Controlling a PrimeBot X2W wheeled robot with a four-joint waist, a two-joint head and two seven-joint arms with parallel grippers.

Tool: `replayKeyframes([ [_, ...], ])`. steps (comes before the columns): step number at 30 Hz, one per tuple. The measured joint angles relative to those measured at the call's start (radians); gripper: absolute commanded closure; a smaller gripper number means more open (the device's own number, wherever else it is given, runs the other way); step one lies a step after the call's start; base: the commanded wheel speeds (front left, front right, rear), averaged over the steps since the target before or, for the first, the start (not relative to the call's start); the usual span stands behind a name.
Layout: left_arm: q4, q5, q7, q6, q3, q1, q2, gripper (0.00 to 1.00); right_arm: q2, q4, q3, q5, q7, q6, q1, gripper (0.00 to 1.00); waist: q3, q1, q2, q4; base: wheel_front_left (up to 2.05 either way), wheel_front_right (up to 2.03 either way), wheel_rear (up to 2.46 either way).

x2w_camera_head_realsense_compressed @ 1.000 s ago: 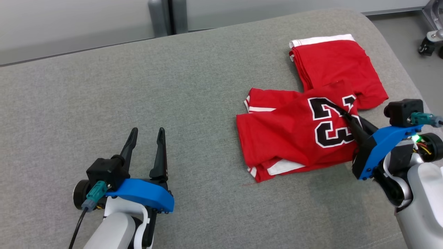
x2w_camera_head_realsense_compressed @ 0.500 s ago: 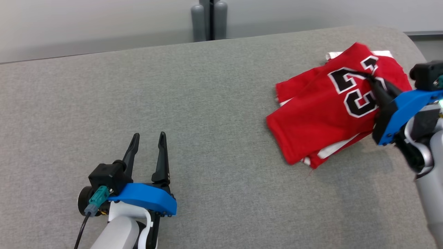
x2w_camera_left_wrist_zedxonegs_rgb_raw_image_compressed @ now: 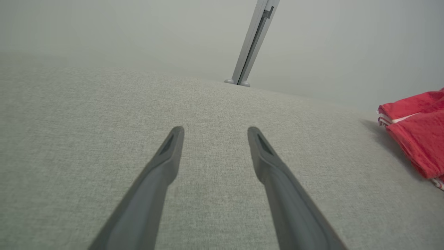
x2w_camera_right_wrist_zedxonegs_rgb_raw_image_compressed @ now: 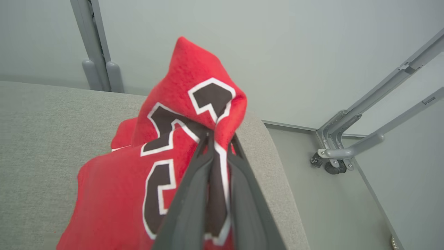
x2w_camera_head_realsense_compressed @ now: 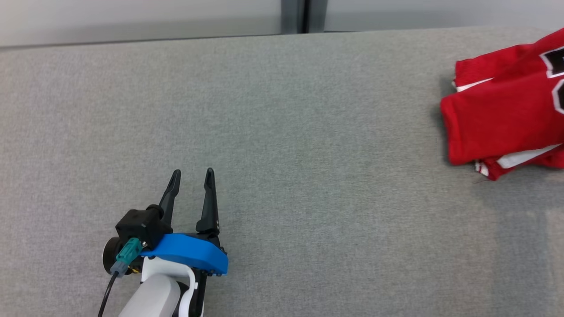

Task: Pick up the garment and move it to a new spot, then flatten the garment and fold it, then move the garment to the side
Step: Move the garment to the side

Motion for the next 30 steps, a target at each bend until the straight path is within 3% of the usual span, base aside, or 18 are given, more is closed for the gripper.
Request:
replayKeyframes([
  [1, 0.002, 0.0, 0.0, 0.0, -0.001, -0.004, 0.0, 0.0, -0.008, 0.014, -0.009, -0.022, -0.01, 0.0, -0.004, 1.0, 0.007, 0.0, 0.0, 0.005, 0.0, 0.0, 0.0],
  [2, 0.003, 0.001, 0.0, 0.0, -0.002, -0.008, 0.001, 0.0, -0.014, 0.029, -0.021, -0.049, -0.025, 0.0, -0.007, 0.85, 0.013, 0.0001, 0.0001, 0.009, 0.0, 0.0, 0.0],
  [4, 0.004, 0.003, 0.0, -0.001, -0.004, -0.017, 0.002, 0.0, -0.013, 0.072, -0.056, -0.077, -0.05, 0.0, -0.02, 0.79, 0.026, 0.0001, 0.0001, 0.016, 0.0, 0.0, 0.0],
  [5, 0.004, 0.006, 0.001, -0.002, -0.007, -0.018, 0.002, 0.0, -0.01, 0.09, -0.076, -0.092, -0.07, 0.0, -0.029, 0.65, 0.032, 0.0, 0.0001, 0.02, 0.0, 0.0, 0.0],
  [6, 0.005, 0.009, 0.001, -0.002, -0.01, -0.019, 0.002, 0.0, -0.008, 0.103, -0.084, -0.115, -0.09, 0.0, -0.035, 0.43, 0.038, 0.0, 0.0, 0.023, 0.0, 0.0, 0.0],
  [7, 0.006, 0.009, 0.003, -0.003, -0.014, -0.021, 0.002, 0.0, -0.006, 0.121, -0.092, -0.139, -0.108, 0.0, -0.041, 0.09, 0.043, 0.0, 0.0, 0.026, 0.0, 0.0, 0.0],
  [8, 0.007, 0.01, 0.005, -0.004, -0.017, -0.024, 0.003, 0.0, 0.0, 0.137, -0.104, -0.163, -0.131, 0.0, -0.044, 0.0, 0.048, 0.0001, 0.0, 0.029, 0.0, 0.0, 0.0],
  [16, 0.009, 0.013, 0.015, 0.0, -0.026, -0.034, 0.013, 0.0, 0.078, 0.262, -0.208, -0.301, -0.254, 0.0, -0.064, 0.0, 0.045, 0.0, 0.0001, 0.026, 0.0, 0.0, 0.0],
  [30, 0.01, 0.005, 0.017, 0.014, -0.013, -0.02, 0.033, 0.0, 0.21, 0.26, -0.154, -0.292, -0.395, 0.0, -0.077, 0.0, -0.089, -0.0002, 0.0, -0.021, 0.0, 0.0, 0.0],
])
